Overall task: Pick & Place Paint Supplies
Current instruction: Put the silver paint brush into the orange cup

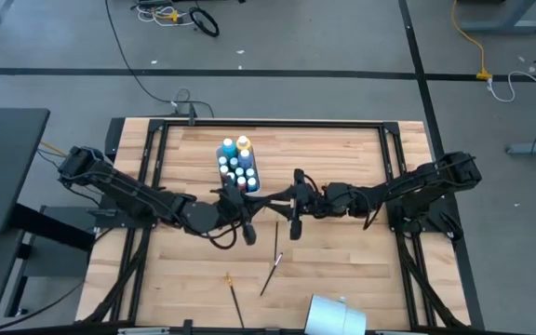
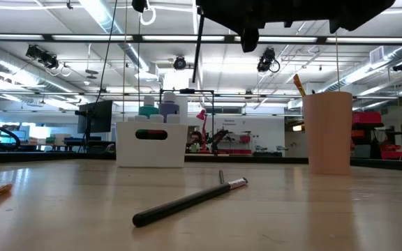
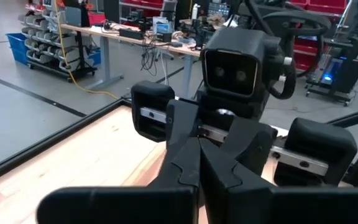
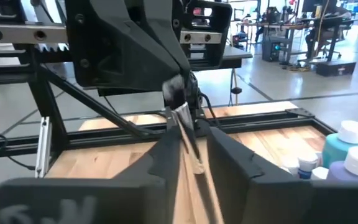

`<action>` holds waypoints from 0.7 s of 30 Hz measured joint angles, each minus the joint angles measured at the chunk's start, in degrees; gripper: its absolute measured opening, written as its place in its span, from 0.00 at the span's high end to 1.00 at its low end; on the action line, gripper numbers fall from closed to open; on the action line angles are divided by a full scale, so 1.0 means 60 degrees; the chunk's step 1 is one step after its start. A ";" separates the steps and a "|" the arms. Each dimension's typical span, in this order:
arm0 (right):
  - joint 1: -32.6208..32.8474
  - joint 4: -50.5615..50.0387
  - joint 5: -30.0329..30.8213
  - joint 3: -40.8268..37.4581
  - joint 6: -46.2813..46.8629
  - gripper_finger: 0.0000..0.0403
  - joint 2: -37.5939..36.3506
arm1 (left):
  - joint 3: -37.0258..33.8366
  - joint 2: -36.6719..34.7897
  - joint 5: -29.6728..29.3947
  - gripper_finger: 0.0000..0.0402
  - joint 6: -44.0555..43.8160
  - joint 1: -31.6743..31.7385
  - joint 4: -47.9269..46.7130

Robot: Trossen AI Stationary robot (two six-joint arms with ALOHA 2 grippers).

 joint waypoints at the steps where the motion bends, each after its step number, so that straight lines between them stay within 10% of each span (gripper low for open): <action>1: 0.0000 0.0003 -0.0004 0.0000 0.0000 0.80 0.0000 | 0.0000 0.0000 0.0004 0.99 0.0000 -0.0002 -0.0017; 7: 0.0004 -0.0004 -0.0016 0.0000 -0.0464 0.97 0.0000 | 0.0000 0.0000 0.0017 0.98 -0.0006 0.0002 -0.0042; 21: 0.0010 -0.0343 0.0037 -0.0007 -0.1144 0.97 -0.0316 | 0.0000 0.0000 0.0603 0.93 0.1228 -0.0002 -0.0164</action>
